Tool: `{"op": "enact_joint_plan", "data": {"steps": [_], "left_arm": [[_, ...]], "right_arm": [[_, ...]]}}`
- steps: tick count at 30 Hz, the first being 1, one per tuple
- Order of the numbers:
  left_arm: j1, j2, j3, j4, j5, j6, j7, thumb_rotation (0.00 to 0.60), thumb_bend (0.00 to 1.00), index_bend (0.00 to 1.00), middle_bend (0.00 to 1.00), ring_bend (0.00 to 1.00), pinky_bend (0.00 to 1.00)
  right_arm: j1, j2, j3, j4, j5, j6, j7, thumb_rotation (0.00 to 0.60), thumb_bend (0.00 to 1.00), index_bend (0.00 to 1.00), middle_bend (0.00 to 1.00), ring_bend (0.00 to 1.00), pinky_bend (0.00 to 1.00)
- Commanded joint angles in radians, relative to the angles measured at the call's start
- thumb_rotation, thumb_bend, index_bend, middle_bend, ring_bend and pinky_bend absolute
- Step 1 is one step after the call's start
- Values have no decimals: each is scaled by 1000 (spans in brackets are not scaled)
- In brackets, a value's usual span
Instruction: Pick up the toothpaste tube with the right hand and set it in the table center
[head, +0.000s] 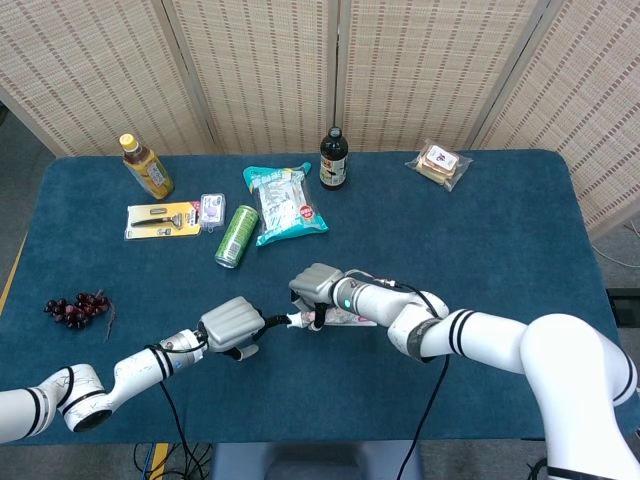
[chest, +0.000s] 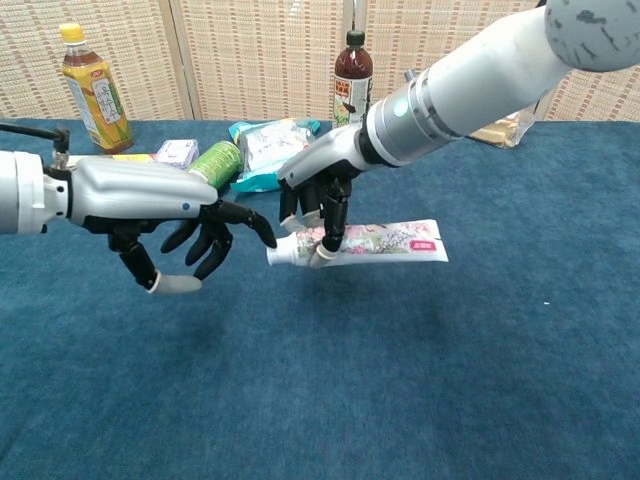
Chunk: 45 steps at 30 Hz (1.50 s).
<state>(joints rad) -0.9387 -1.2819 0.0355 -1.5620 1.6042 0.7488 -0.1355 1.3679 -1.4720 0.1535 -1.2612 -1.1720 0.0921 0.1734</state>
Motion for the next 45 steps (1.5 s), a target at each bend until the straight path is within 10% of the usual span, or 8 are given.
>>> {"op": "enact_joint_plan", "data": {"steps": [1, 45], "left_arm": [[0, 0, 1, 0, -2, -2, 1, 600, 362, 215, 547, 502, 571], [5, 36, 13, -14, -20, -1, -1, 600, 362, 208, 547, 502, 571]], "right_arm": [[-1, 1, -1, 0, -1, 1, 1, 600, 1000, 962, 830, 648, 413], [-40, 33, 22, -5, -36, 10, 19, 600, 1000, 971, 835, 660, 413]]}}
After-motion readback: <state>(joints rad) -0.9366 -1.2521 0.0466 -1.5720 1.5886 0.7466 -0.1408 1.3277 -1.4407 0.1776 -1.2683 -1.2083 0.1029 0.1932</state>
